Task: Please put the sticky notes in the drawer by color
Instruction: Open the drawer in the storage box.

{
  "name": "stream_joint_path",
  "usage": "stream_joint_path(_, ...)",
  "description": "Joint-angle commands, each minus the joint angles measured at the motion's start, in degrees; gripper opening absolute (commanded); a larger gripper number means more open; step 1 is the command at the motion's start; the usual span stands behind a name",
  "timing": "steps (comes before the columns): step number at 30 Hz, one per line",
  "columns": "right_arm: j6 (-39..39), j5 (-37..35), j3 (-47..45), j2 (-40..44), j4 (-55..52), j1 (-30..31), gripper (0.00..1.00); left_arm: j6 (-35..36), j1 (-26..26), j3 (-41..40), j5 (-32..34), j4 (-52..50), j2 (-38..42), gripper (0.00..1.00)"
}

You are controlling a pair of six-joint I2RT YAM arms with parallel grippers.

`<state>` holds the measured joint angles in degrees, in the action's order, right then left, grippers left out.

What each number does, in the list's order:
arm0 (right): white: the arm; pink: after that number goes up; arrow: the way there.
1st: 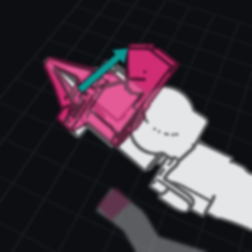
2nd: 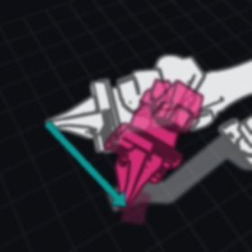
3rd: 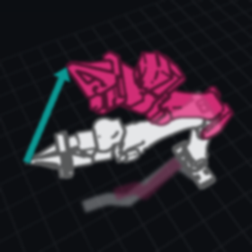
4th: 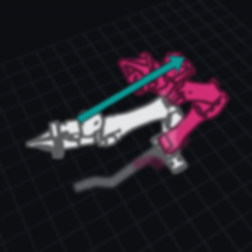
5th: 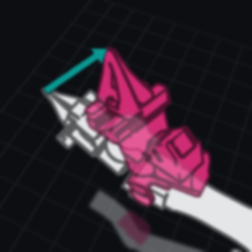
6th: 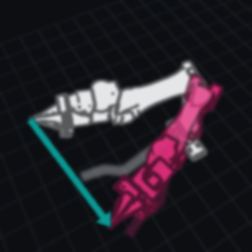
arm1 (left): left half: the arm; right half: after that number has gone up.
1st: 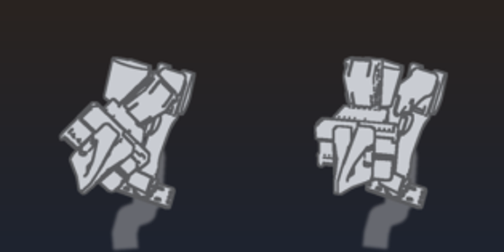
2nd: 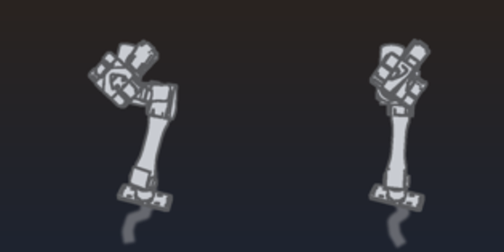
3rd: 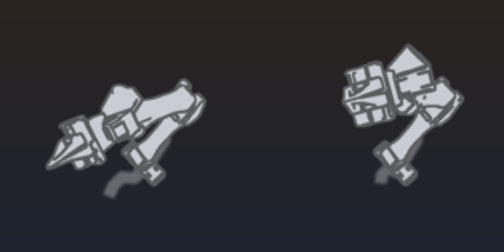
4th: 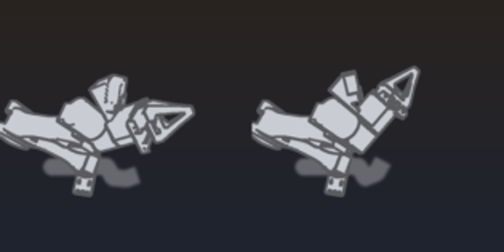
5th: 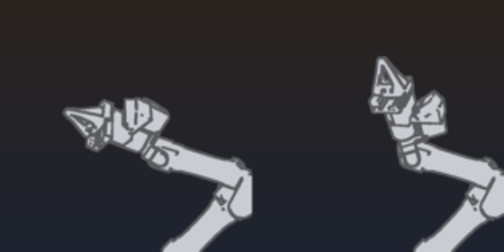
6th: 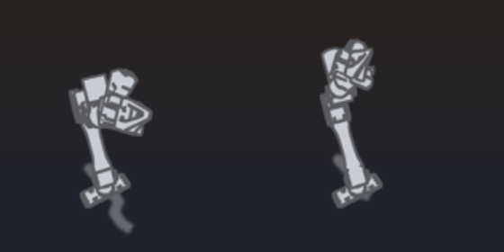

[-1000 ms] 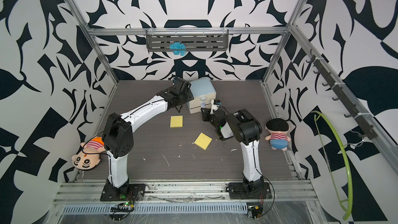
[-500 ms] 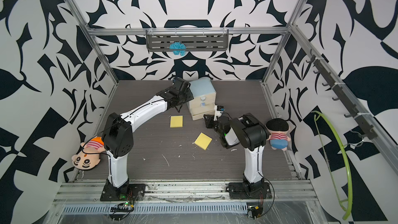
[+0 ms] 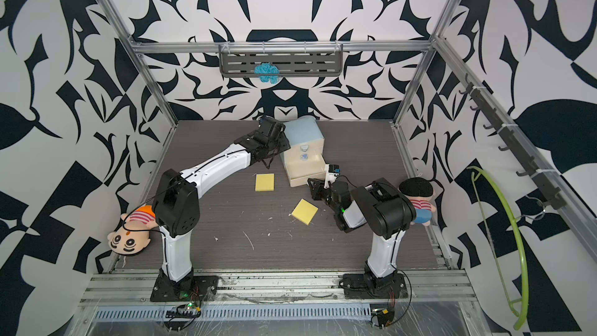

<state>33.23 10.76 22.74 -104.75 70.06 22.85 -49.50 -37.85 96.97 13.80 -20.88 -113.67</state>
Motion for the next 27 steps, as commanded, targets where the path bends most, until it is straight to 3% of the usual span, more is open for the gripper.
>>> stream_joint_path(1, -2.15, 0.19, 1.02, 1.8, -0.15, 0.4, 0.35, 0.81, 0.58, -2.47, -0.57, -7.28, -1.44, 0.54)
stream_joint_path(7, -2.51, -2.31, 1.37, 2.6, -2.39, 0.35, 0.61, 1.39, 0.58, -2.33, -0.78, -7.66, -1.25, 0.53)
stream_joint_path(14, -3.84, -2.74, -1.8, 11.27, -7.84, 0.33, 0.67, 4.92, 0.58, -4.07, 1.28, -6.41, 1.55, 0.56)
stream_joint_path(18, -5.92, -2.31, -2.3, 20.19, -18.4, 0.53, 0.73, 9.55, 0.58, -7.44, 3.01, -3.21, 6.22, 0.7)
stream_joint_path(22, -9.13, -1.7, -1.03, 28.07, -29.25, 1.2, 0.78, 15.17, 0.58, -11.59, 4.61, -2.15, 11.89, 0.93)
stream_joint_path(27, -13.83, -1.27, 1.85, 35.15, -39.97, 3.37, 0.83, 17.66, 0.67, -18.39, 8.91, -5.09, 18.0, 0.99)
